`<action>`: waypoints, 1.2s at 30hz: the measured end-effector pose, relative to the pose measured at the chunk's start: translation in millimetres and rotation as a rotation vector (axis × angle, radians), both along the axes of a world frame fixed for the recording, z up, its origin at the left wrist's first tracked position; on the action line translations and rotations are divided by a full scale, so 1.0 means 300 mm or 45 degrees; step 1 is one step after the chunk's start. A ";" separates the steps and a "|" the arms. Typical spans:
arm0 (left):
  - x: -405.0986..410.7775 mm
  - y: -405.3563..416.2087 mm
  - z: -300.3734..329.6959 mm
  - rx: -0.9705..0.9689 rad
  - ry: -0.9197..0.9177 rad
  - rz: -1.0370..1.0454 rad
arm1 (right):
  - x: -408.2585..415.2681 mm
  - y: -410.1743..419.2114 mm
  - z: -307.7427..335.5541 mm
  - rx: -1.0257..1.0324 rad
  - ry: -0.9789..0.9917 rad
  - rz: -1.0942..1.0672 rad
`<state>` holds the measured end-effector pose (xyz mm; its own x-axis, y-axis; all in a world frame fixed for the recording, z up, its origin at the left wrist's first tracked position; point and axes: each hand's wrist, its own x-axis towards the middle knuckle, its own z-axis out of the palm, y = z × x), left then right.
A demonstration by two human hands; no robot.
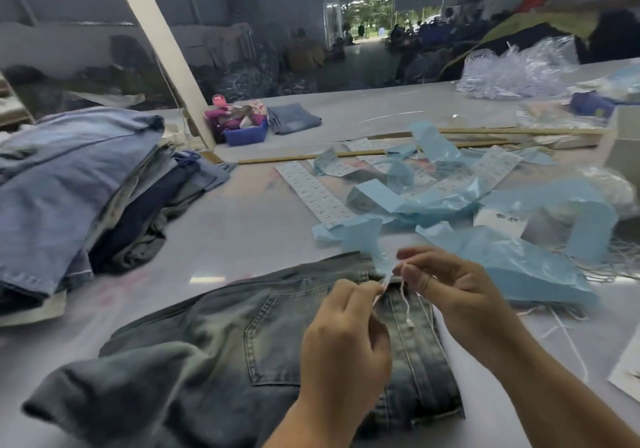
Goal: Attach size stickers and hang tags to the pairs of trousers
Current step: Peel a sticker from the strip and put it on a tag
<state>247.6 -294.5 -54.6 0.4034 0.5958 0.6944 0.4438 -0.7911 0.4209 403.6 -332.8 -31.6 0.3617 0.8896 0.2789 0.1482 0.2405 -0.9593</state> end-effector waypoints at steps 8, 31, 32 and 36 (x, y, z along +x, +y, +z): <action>0.030 -0.054 -0.085 0.208 0.426 0.090 | -0.027 -0.020 -0.036 -0.163 0.470 -0.254; 0.187 0.168 -0.112 -0.625 0.675 0.133 | 0.074 -0.019 -0.175 -0.422 -0.093 -0.387; 0.196 0.171 -0.117 -0.610 0.680 0.131 | 0.080 -0.017 -0.175 -0.409 -0.117 -0.400; 0.209 0.182 -0.116 -0.657 0.532 0.069 | 0.089 -0.004 -0.184 -0.388 -0.259 -0.402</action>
